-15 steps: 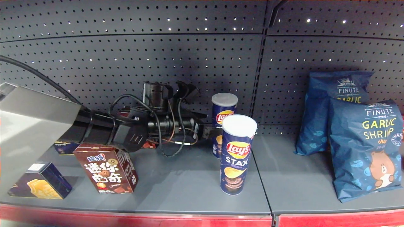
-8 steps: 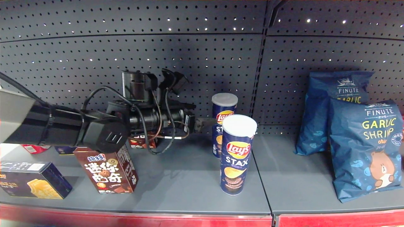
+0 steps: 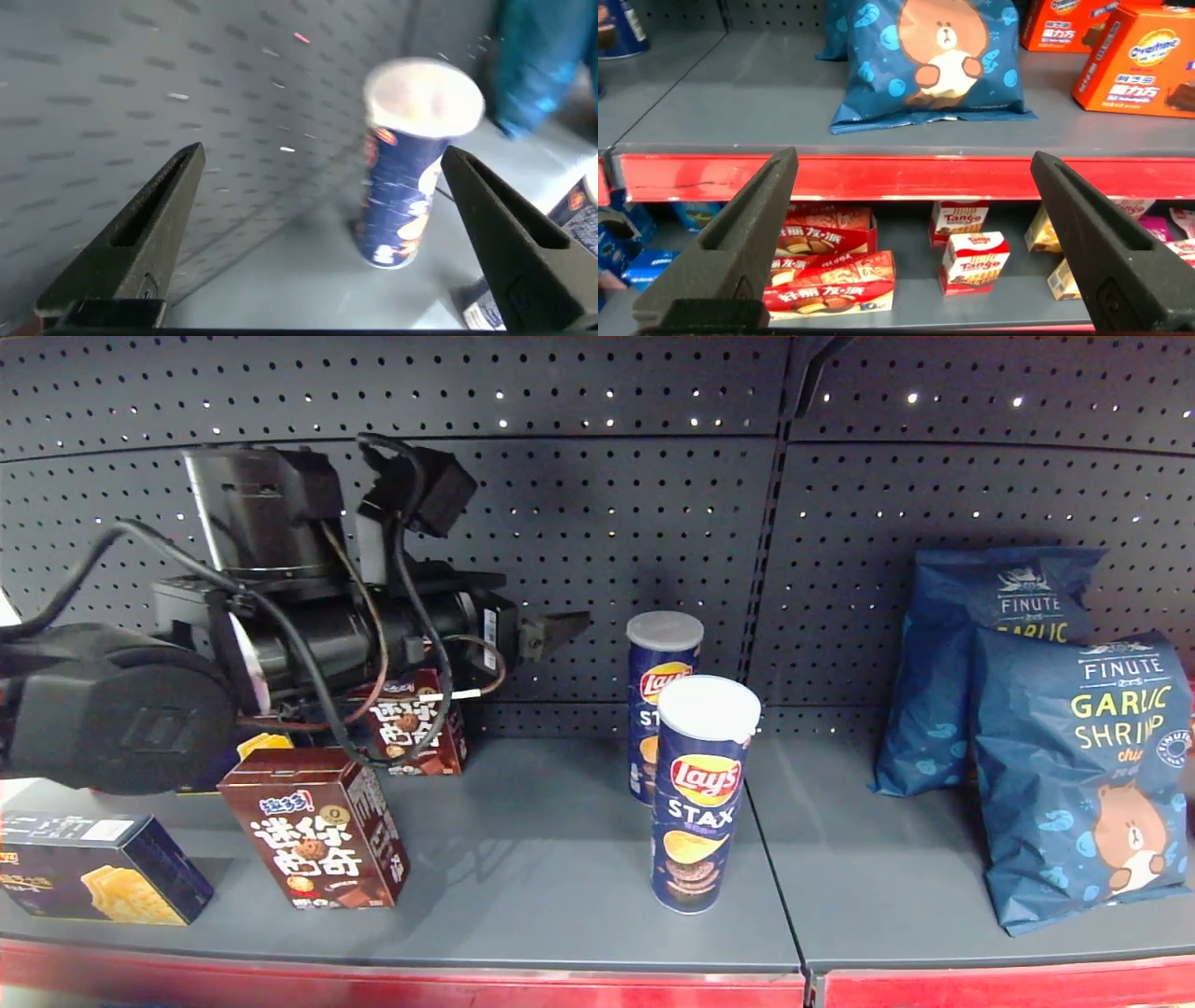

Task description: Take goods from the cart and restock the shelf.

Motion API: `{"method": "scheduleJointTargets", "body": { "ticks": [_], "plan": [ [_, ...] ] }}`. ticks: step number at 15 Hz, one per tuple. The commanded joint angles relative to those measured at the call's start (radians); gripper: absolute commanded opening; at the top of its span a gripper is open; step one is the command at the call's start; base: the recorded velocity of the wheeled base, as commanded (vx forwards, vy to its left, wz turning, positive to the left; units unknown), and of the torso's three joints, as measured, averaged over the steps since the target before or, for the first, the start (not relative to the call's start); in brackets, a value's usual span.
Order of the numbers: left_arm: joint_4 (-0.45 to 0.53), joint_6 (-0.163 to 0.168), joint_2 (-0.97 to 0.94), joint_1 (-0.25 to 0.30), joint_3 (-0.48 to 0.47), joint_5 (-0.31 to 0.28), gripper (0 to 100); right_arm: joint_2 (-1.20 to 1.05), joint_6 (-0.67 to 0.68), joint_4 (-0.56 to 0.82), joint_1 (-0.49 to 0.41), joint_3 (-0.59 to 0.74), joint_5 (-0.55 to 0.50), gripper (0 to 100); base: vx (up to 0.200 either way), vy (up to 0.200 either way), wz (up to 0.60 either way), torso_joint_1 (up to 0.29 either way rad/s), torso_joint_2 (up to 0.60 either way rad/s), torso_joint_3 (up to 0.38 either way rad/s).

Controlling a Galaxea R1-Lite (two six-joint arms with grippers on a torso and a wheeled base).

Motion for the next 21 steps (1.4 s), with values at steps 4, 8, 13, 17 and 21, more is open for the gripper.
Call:
{"method": "scheduleJointTargets", "body": {
  "ticks": [4,8,13,17,21],
  "plan": [
    [-0.003,0.030,-0.259,0.000,0.079,0.245,100,0.001,0.000,0.000,0.000,-0.001,0.004,100,0.000,0.000,0.00,0.000,0.00,0.000],
    [-0.006,0.082,-0.500,0.029,0.283,0.330,100,0.001,0.000,-0.004,0.000,-0.001,0.002,100,0.000,0.000,0.00,0.000,0.00,0.000],
    [0.006,0.020,-0.759,0.103,0.543,0.477,100,0.058,0.088,0.048,-0.005,-0.084,0.051,100,0.000,0.000,0.00,0.000,0.00,0.000],
    [0.016,0.022,-0.783,0.101,0.536,0.523,100,0.320,0.086,0.111,0.038,-0.374,0.140,100,0.000,0.000,0.00,0.000,0.00,0.000],
    [0.017,0.016,-0.777,0.099,0.590,0.520,100,0.681,0.086,0.103,0.123,-0.584,0.173,100,0.000,0.000,0.00,0.000,0.00,0.000]
  ]
}}
